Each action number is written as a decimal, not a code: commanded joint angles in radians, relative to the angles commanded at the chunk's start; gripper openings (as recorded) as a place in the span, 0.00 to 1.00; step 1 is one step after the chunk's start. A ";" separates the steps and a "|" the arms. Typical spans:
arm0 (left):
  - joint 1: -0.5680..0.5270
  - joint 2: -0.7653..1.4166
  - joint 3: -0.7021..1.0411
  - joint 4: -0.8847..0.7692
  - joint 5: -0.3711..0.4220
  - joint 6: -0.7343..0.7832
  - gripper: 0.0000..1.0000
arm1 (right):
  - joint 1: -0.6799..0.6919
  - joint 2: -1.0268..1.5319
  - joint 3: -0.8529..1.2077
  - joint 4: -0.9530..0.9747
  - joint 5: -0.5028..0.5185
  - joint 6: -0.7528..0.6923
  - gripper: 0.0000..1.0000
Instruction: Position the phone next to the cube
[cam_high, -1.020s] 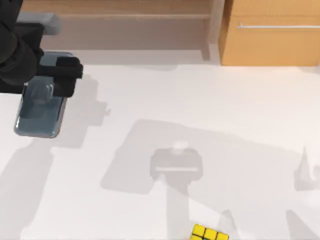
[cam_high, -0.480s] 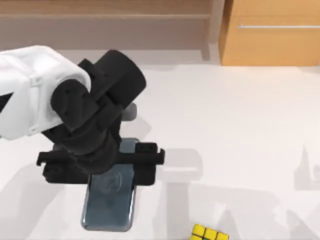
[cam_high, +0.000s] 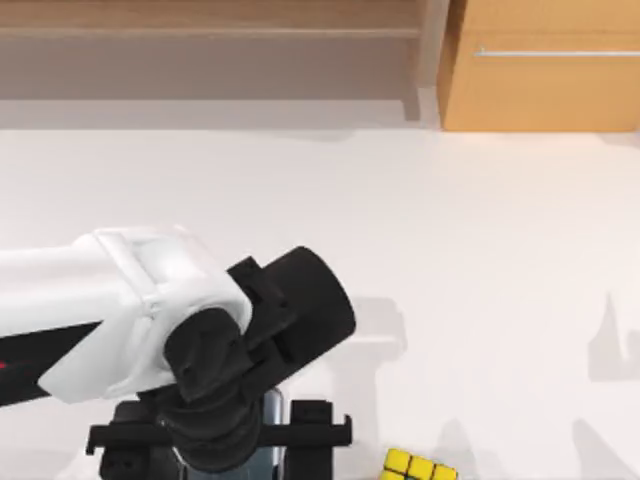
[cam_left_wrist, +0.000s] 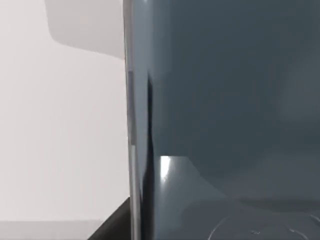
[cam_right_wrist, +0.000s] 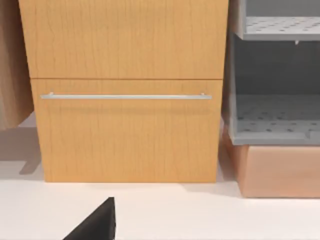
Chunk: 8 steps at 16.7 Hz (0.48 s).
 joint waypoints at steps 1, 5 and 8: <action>-0.007 0.001 -0.006 0.001 -0.002 -0.011 0.00 | 0.000 0.000 0.000 0.000 0.000 0.000 1.00; -0.008 0.001 -0.006 0.001 -0.002 -0.012 0.00 | 0.000 0.000 0.000 0.000 0.000 0.000 1.00; -0.004 -0.001 -0.003 0.000 -0.001 -0.009 0.00 | 0.000 0.000 0.000 0.000 0.000 0.000 1.00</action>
